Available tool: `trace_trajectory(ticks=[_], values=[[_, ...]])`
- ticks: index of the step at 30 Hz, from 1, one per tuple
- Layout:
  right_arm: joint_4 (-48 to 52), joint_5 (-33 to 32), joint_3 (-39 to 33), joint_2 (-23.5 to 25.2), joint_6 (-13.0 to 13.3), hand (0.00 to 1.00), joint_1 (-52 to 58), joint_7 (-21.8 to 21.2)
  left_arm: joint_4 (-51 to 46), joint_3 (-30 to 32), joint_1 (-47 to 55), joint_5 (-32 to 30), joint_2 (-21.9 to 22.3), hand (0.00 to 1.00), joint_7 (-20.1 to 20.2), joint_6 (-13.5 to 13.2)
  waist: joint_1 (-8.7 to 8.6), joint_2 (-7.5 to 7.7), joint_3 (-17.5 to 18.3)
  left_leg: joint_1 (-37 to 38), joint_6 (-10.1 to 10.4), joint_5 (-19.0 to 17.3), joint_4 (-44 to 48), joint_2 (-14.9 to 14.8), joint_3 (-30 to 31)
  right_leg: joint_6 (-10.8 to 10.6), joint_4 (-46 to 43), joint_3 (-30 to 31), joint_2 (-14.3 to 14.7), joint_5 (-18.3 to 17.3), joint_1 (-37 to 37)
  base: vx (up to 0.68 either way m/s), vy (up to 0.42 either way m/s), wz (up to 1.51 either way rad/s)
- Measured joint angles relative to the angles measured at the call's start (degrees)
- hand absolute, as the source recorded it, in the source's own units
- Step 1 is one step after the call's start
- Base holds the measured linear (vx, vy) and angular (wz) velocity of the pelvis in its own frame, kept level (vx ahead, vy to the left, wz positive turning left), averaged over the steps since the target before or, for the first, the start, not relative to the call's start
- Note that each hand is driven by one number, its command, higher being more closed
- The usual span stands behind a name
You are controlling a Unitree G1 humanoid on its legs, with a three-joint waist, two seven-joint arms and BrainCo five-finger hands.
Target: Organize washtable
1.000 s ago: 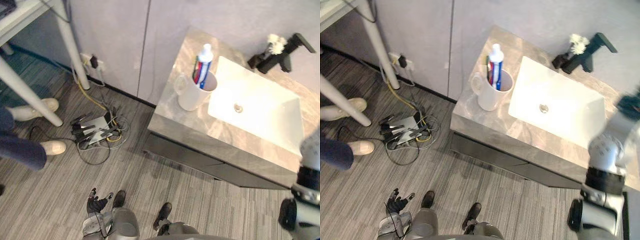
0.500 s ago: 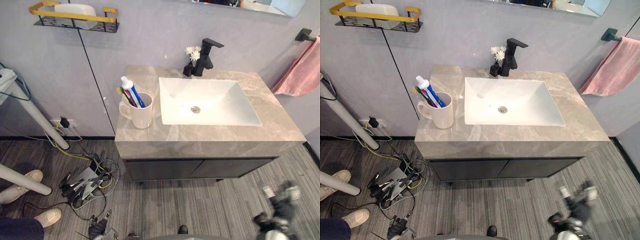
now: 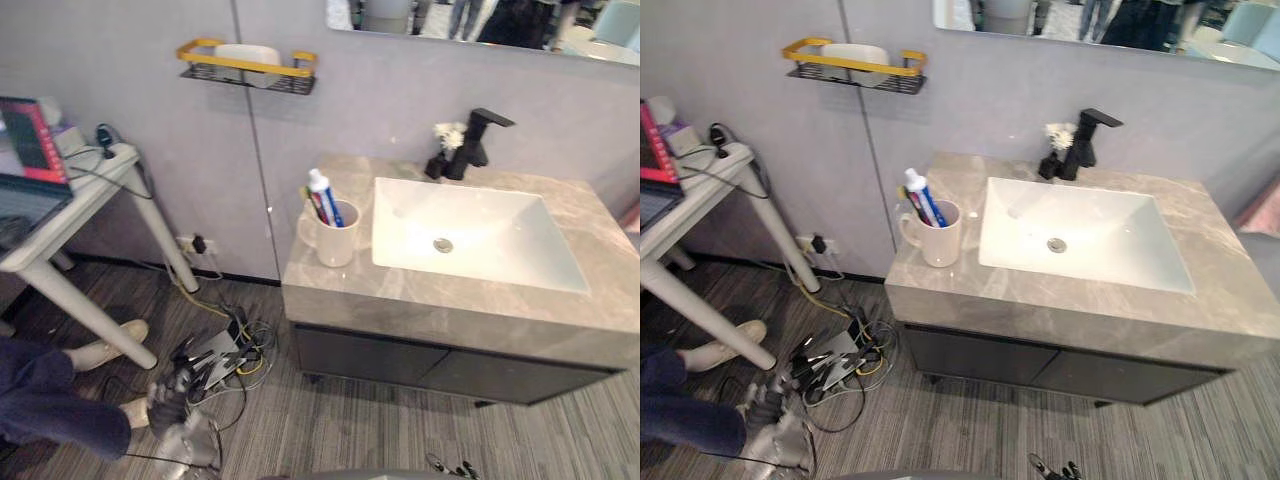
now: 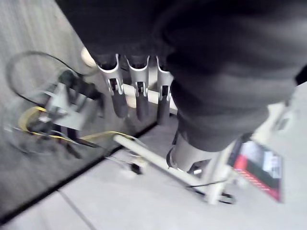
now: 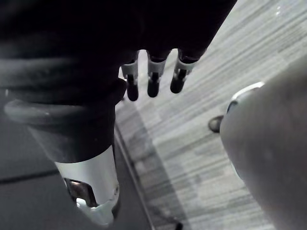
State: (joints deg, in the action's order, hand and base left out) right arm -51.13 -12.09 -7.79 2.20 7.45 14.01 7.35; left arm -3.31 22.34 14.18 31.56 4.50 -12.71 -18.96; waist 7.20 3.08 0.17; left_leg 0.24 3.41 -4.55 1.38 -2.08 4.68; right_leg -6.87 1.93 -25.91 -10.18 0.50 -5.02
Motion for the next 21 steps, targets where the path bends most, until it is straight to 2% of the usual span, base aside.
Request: trace_trajectory(ticks=[3, 5, 7, 11, 15, 19, 21], values=[[-1.81, 1.01, 1.56, 0.21, 0.13, 0.00, -1.99, -0.02, -11.77, -4.44, 1.83, -2.81, -0.32, 1.00, -0.30, -0.77, 0.17, 0.29, -0.25, 0.13, -0.12, 0.07, 0.31, 0.44, 1.34, -0.37, -0.04, -1.41, -0.36, -0.27, -1.20, 0.01, 0.015, 0.30], [-2.05, 1.03, 3.20, 0.96, 0.16, 0.00, -2.87, -0.03, -18.03, -10.81, 3.44, -5.67, -0.33, 1.00, -0.22, -1.56, 0.23, 0.35, -0.31, 0.12, -0.14, 0.08, 0.70, 0.73, 2.32, -0.42, -0.11, -2.56, -0.54, -0.31, -1.84, 0.02, 0.017, 0.27], [-2.29, 1.35, 5.44, 1.61, 0.33, 0.00, -4.27, -0.10, -23.19, -20.34, 4.94, -7.80, -0.24, 1.00, 0.47, -1.61, 0.37, 0.35, -0.38, 0.06, -0.14, 0.09, 1.17, 0.99, 2.69, -0.53, -0.59, -2.92, -0.88, -0.46, -1.95, 0.01, 0.030, 0.11], [-3.93, 1.84, 8.32, 1.88, 0.50, 0.00, -6.40, -0.33, -24.24, -30.72, 4.95, -7.47, -0.97, 1.00, 5.09, -0.86, -0.04, -0.07, -1.56, 0.11, -0.11, -0.41, 1.52, 1.17, 2.78, -0.54, -0.72, -3.17, -1.05, -0.46, -2.42, -0.03, 0.021, 0.03], [-3.90, 2.74, 8.37, 1.90, 0.50, 0.00, -6.23, -0.19, -22.61, -40.13, 4.91, -6.40, -1.87, 1.00, 8.84, 1.60, -0.09, -0.16, -2.06, 0.00, -0.34, -0.59, 1.56, 0.25, 1.11, -0.20, -0.66, -1.85, -0.41, -0.66, -1.62, -0.01, -0.007, -0.15], [-3.71, 3.81, 8.35, 1.86, 0.50, 0.00, -6.10, -0.09, -19.63, -44.87, 1.82, -7.21, -3.41, 1.00, 11.20, 4.11, -0.34, -0.31, -2.02, 0.10, -0.11, -0.91, 1.62, -0.70, -1.23, -0.03, -0.64, 0.47, 0.30, -0.74, -0.54, 0.02, -0.002, -0.28], [-3.68, 3.88, 8.32, 1.80, 0.51, 0.00, -6.05, -0.08, -18.66, -45.60, 0.41, -7.55, -3.58, 1.00, 11.52, 4.41, -0.35, -0.32, -2.01, 0.43, -0.10, -0.92, 1.66, -0.92, -2.38, 0.03, -0.60, 1.17, 0.45, -0.78, -0.49, 0.03, 0.010, -0.23]])
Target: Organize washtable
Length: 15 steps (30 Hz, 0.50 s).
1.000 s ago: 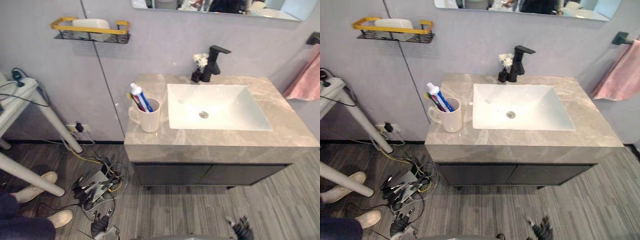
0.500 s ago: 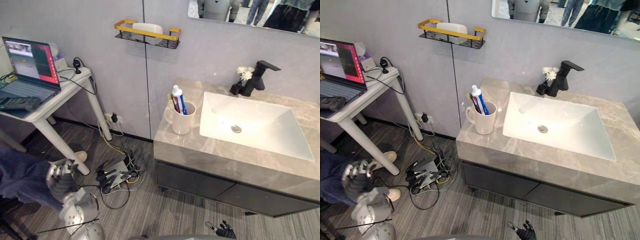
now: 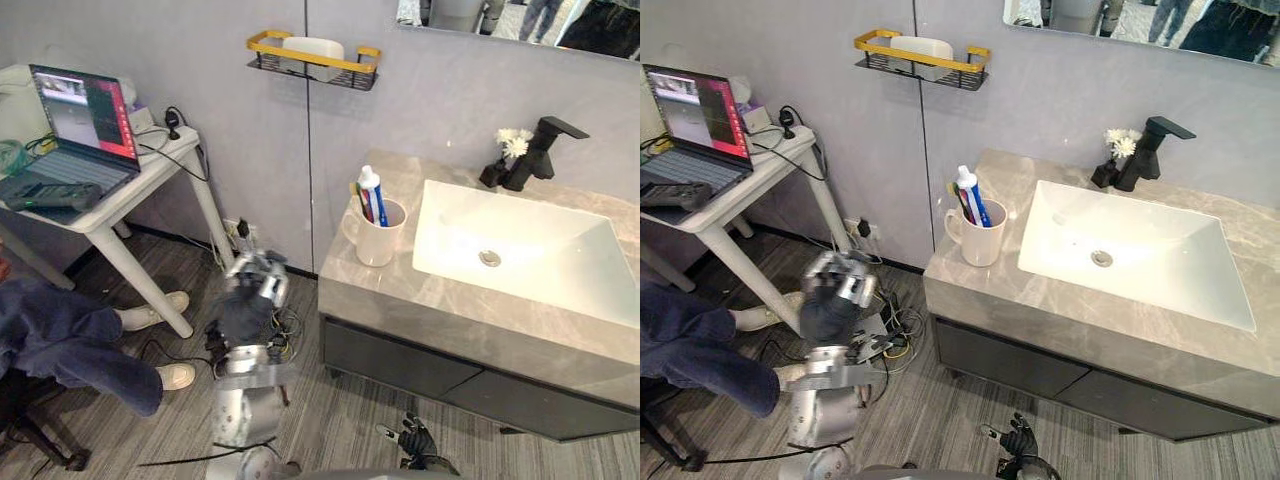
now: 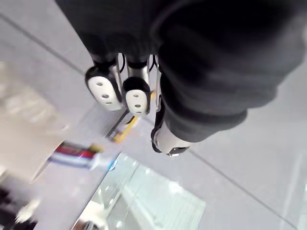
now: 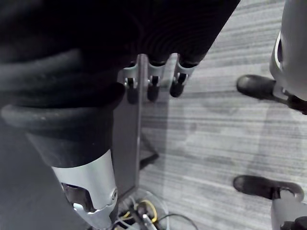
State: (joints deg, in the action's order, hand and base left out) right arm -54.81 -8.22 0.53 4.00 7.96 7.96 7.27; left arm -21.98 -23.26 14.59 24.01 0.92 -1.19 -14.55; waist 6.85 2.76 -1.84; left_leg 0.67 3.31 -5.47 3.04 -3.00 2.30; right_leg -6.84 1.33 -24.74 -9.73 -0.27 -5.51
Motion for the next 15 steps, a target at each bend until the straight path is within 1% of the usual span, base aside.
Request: trace_trajectory(ticks=[1, 4, 6, 8, 9, 10, 15], values=[[0.07, 0.19, -0.06, -0.04, 0.00, 0.00, 0.00, 0.00, 0.26, -0.50, -0.91, 0.00, -0.11, 1.00, 0.06, 0.60, -0.17, -0.01, 0.03, 0.12, 0.03, -0.02, 0.08, -0.09, -1.02, 0.04, 0.03, 0.41, 0.03, -0.03, 0.01, 0.04, 0.023, -0.17], [0.10, 1.27, -0.26, -0.10, -0.07, 0.00, 0.12, -0.01, 1.24, -1.88, -2.53, 0.02, -0.44, 1.00, 0.35, 1.03, -0.32, -0.03, 0.09, 0.10, 0.07, -0.03, 0.45, -0.09, -2.40, 0.05, 0.07, 1.34, -0.01, -0.03, 0.38, 0.03, 0.023, -0.13], [0.26, 1.99, -0.70, -0.43, -0.08, 0.00, 0.32, -0.08, 2.71, -2.43, -3.02, 0.06, -0.49, 1.00, 1.21, 2.23, -0.49, -0.01, 0.11, -0.08, 0.22, -0.14, 0.89, -0.11, -3.84, 0.05, 0.05, 1.96, -0.05, -0.02, 0.70, 0.01, 0.020, -0.14], [0.64, 2.00, -0.83, -0.43, -0.13, 0.00, 0.37, -0.12, 4.33, -3.21, -3.97, 0.02, -0.51, 1.00, 1.25, 2.93, -0.56, -0.03, 0.13, -0.04, 0.26, -0.19, 0.95, -0.14, -4.15, 0.05, 0.05, 2.15, -0.04, -0.02, 0.72, -0.01, 0.011, -0.06], [1.19, 2.01, -0.95, -0.41, -0.37, 0.00, 0.40, -0.13, 6.12, -3.77, -4.99, -0.04, -0.71, 1.00, 1.26, 2.98, -0.76, -0.08, 0.16, 0.16, 0.25, -0.16, 0.85, -0.17, -4.25, 0.12, 0.07, 2.24, 0.02, 0.02, 0.74, -0.02, 0.001, -0.08], [1.80, 2.02, -0.94, -0.42, -0.60, 0.00, 0.50, -0.15, 8.14, -3.82, -5.76, -0.30, -1.10, 1.00, 1.09, 3.01, -1.42, -0.20, 0.24, 0.33, 0.24, -0.16, 0.84, -0.23, -4.54, 0.19, 0.08, 2.56, 0.13, 0.07, 0.76, -0.02, 0.000, -0.12], [4.01, 1.99, -0.39, -0.63, -0.63, 0.00, 1.58, -0.20, 14.53, -3.24, -8.65, -5.80, -1.24, 1.00, -0.67, 3.12, -2.32, -1.01, 0.93, 1.13, 0.21, 0.39, -1.02, -0.80, -6.38, 1.14, 0.96, 4.26, 1.14, 0.77, 1.60, -0.04, -0.021, -0.20]])
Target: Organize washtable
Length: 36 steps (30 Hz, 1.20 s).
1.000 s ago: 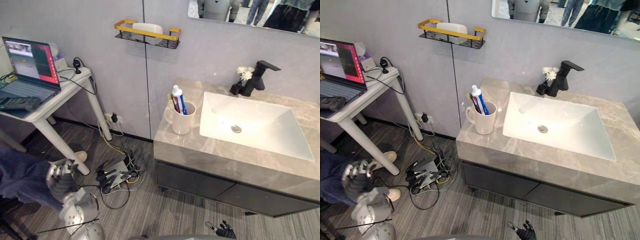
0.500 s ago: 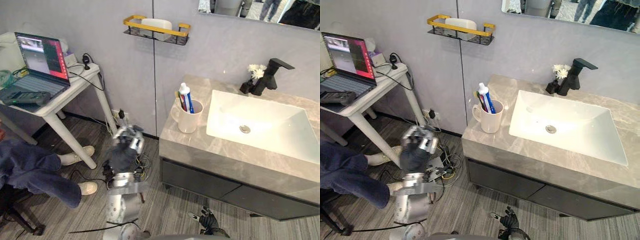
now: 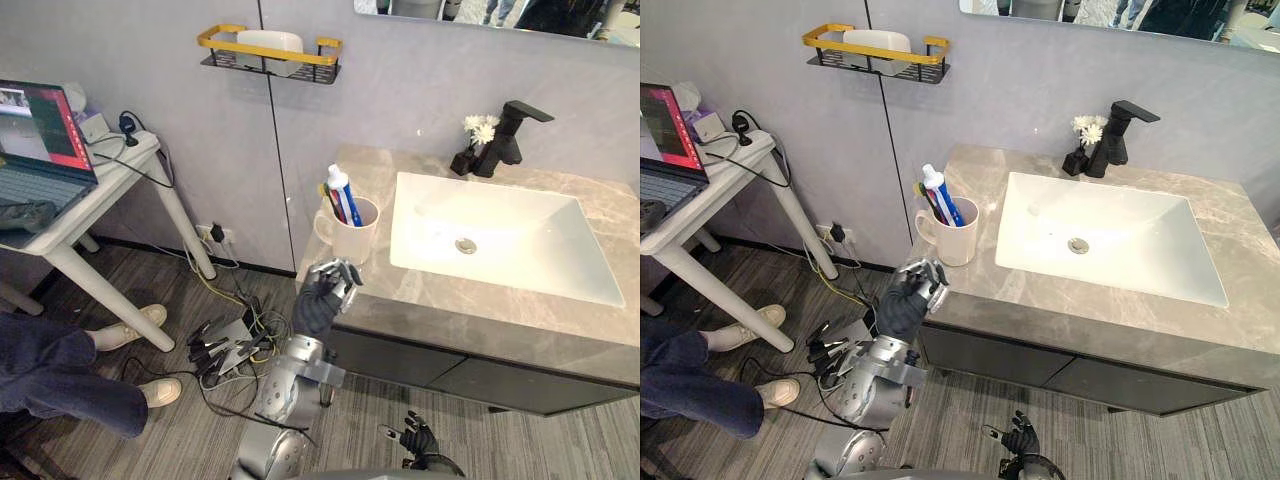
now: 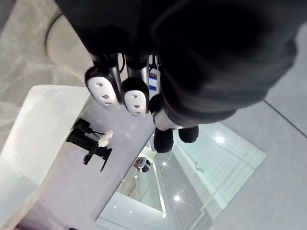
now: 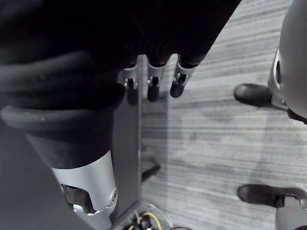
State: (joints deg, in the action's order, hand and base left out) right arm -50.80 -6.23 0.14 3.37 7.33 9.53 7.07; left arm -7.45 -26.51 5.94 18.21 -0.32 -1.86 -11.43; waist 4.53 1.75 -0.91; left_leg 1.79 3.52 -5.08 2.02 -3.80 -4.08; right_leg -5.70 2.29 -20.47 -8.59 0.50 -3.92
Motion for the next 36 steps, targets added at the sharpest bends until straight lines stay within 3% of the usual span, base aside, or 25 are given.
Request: trace_trajectory(ticks=[8, 11, 14, 21, 28, 36], values=[[0.98, 0.04, 0.26, -0.11, -0.03, 0.00, 0.34, -1.46, 3.79, 2.29, -3.75, -4.73, 0.18, 1.00, -2.13, 1.02, -0.81, 0.05, 0.21, 0.85, 0.57, 1.20, -2.68, -0.41, -0.70, 0.57, 3.21, 0.27, 1.54, 1.43, 0.05, 0.00, -0.021, -0.07], [2.27, 0.11, 0.25, -0.52, -0.07, 0.00, 1.17, -2.12, 4.68, 2.48, -5.53, -6.85, 0.19, 1.00, -2.67, 1.02, -0.88, 0.10, 0.22, 1.07, 0.56, 1.25, -3.15, -0.32, -0.72, 0.57, 3.24, 0.22, 1.48, 1.43, 0.05, 0.00, 0.000, 0.00], [2.73, 0.11, 0.24, -0.55, -0.07, 0.00, 1.13, -2.20, 6.17, 4.16, -6.65, -8.41, 0.18, 1.00, -3.70, 1.15, -2.14, 0.61, 0.23, 1.12, 0.56, 1.24, -3.24, -0.12, -0.81, 0.57, 3.24, 0.21, 1.21, 1.45, 0.05, 0.00, 0.000, 0.00], [2.89, 0.14, 0.23, -0.41, -0.07, 0.00, 1.24, -2.29, 6.68, 7.11, -7.55, -12.21, 0.16, 1.00, -6.04, 1.21, -2.42, 1.39, 0.19, 1.47, 0.55, 1.24, -3.24, -0.16, -1.51, 0.56, 3.29, 0.68, 0.57, 1.85, 0.09, -0.04, 0.005, -0.04], [2.95, 0.14, 0.24, -0.40, -0.05, 0.00, 1.26, -2.35, 6.91, 9.23, -7.55, -12.47, 0.18, 1.00, -7.12, 1.24, -2.51, 2.09, -0.25, 1.61, 0.35, 1.38, -3.24, -0.14, -2.48, 0.33, 3.34, 1.66, 0.60, 2.31, 0.49, -0.06, -0.006, -0.07], [4.83, 0.24, 0.23, -0.44, -0.01, 0.00, 1.97, -2.38, 10.58, 9.75, -9.28, -14.28, 0.19, 1.00, -7.17, 1.82, -3.75, 2.29, -0.37, 1.47, 0.12, 1.53, -4.04, 0.08, -2.56, 0.21, 3.35, 1.88, 0.70, 2.38, 1.17, -0.01, -0.003, -0.01]])
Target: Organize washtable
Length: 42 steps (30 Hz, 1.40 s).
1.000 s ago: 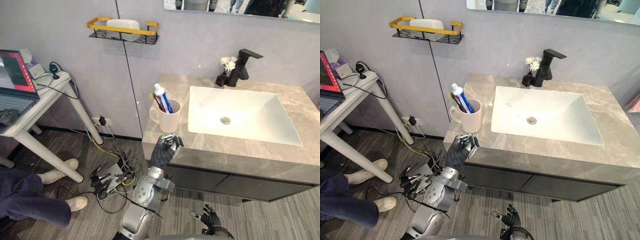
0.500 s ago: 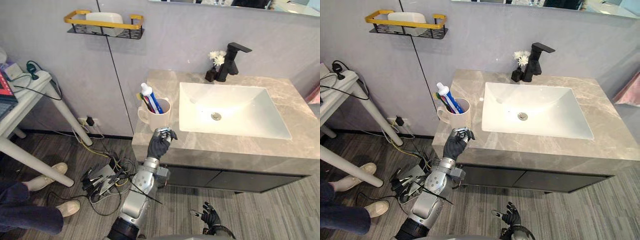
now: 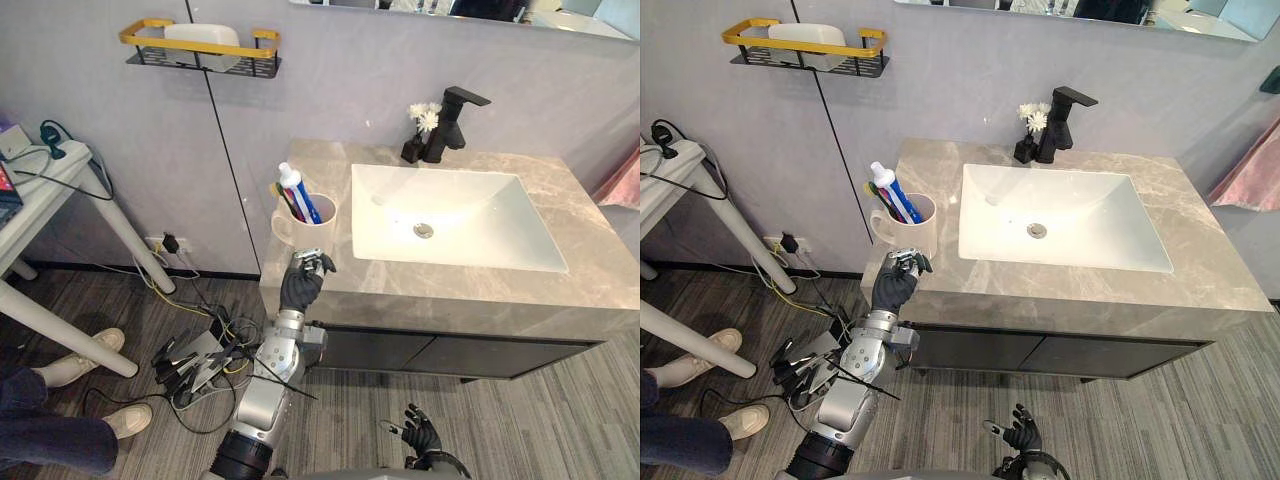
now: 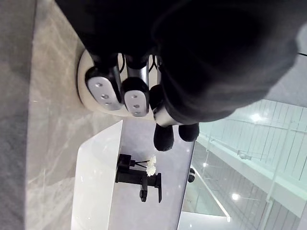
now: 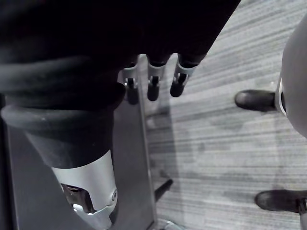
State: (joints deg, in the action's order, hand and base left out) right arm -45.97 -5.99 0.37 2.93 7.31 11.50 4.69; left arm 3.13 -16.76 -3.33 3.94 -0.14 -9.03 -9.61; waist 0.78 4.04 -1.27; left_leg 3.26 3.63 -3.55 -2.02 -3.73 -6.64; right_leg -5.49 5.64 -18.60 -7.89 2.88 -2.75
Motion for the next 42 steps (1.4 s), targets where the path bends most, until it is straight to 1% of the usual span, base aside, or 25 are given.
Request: trace_trajectory(ticks=[4, 6, 10, 12, 17, 23, 25, 26, 29, 38, 42], values=[[0.02, 0.00, 0.00, 0.00, 0.00, 0.00, 0.02, -0.01, 1.79, 0.03, -3.05, -0.12, 0.00, 1.00, -0.30, 0.31, -0.07, 0.38, -0.24, 0.00, -0.01, -0.01, -0.09, 0.18, -0.16, 0.00, 0.01, 0.01, -0.06, 0.00, 0.08, 0.00, 0.000, 0.00], [0.09, 0.00, -0.01, 0.00, 0.02, 0.00, 0.03, -0.02, 2.05, 0.03, -3.56, -0.19, 0.01, 1.00, -1.17, 0.36, -0.18, 0.52, -0.33, 0.00, -0.02, -0.02, -0.09, 0.52, -0.32, 0.00, 0.01, 0.15, -0.11, 0.00, 0.16, -0.01, 0.005, -0.03], [0.15, 0.01, -0.04, -0.03, 0.04, 0.00, 0.03, -0.02, 2.17, 0.45, -4.71, -0.65, -0.01, 1.00, -1.58, 0.36, -0.18, 0.99, -0.90, -0.01, -0.04, -0.03, -0.07, 0.58, -1.07, 0.05, 0.03, 1.34, -0.11, 0.37, 0.70, -0.04, -0.004, -0.11], [0.39, 0.00, -0.06, -0.10, 0.09, 0.00, 0.07, -0.06, 2.95, 1.22, -4.74, -0.55, -0.01, 1.00, -2.19, 0.35, -0.27, 0.98, -0.93, -0.04, -0.07, -0.05, -0.06, 0.66, -1.29, 0.06, 0.03, 1.74, -0.18, 0.59, 1.02, -0.05, -0.009, -0.14], [0.73, -0.02, -0.05, -0.14, 0.21, 0.00, 0.16, -1.19, 4.45, 2.92, -4.87, 1.08, -0.03, 1.00, -2.63, 0.31, -1.21, 1.11, -1.06, -0.04, -0.08, -0.05, 0.07, 0.68, -1.36, 0.12, 0.05, 1.96, -0.17, 0.77, 1.07, -0.06, -0.015, -0.03], [0.82, -0.12, 0.09, -0.49, 1.03, 0.00, 0.16, -1.30, 4.46, 3.88, -4.86, 2.73, -0.03, 1.00, -2.79, 0.13, -1.43, 0.74, -1.32, -0.25, -0.09, -0.06, 0.06, 0.60, -1.48, 0.12, 0.19, 2.23, -0.04, 0.78, 1.43, -0.04, -0.015, -0.02], [0.81, -0.15, 0.12, -0.80, 1.09, 0.00, 0.15, -1.38, 4.79, 3.89, -4.86, 2.72, -0.02, 1.00, -3.28, -0.35, -1.42, 0.69, -1.35, -0.78, -0.09, -0.06, 0.06, 0.60, -1.48, 0.16, 0.06, 2.33, 0.00, 0.82, 2.01, 0.00, 0.000, 0.00], [0.78, -0.18, 0.12, -1.07, 1.11, 0.00, 0.14, -1.38, 5.35, 3.95, -4.87, 2.69, -0.02, 1.00, -3.63, -1.25, -1.42, 0.66, -1.40, -0.85, -0.09, -0.06, 0.06, 0.58, -1.45, 0.17, 0.04, 2.35, 0.03, 0.83, 2.07, 0.00, 0.000, 0.00], [0.75, -0.23, 0.12, -1.22, 1.19, 0.00, 0.12, -1.26, 5.57, 4.19, -5.07, 2.61, -0.01, 1.00, -3.96, -2.01, -1.50, 0.65, -1.52, -0.87, -0.10, -0.06, 0.04, 0.62, -1.44, 0.17, 0.04, 2.35, 0.00, 0.83, 2.10, 0.00, 0.000, 0.00], [0.91, -0.25, 0.17, -1.34, 1.34, 0.00, 0.10, -1.22, 6.96, 7.85, -7.45, 0.03, 0.02, 1.00, -7.12, -2.06, -1.53, 0.93, -2.29, -1.17, -0.10, -0.07, 0.06, 0.64, -1.42, 0.17, 0.14, 2.36, -0.01, 0.83, 2.44, -0.03, -0.012, 0.00], [1.04, -0.24, 0.20, -1.50, 1.32, 0.00, 0.12, -1.23, 6.85, 9.43, -9.14, -0.15, -0.13, 1.00, -8.56, -2.04, -1.50, 1.05, -2.48, -1.93, -0.11, -0.06, 0.12, 0.65, -1.38, 0.18, 0.04, 2.37, 0.00, 0.87, 3.17, 0.00, 0.000, 0.00]])
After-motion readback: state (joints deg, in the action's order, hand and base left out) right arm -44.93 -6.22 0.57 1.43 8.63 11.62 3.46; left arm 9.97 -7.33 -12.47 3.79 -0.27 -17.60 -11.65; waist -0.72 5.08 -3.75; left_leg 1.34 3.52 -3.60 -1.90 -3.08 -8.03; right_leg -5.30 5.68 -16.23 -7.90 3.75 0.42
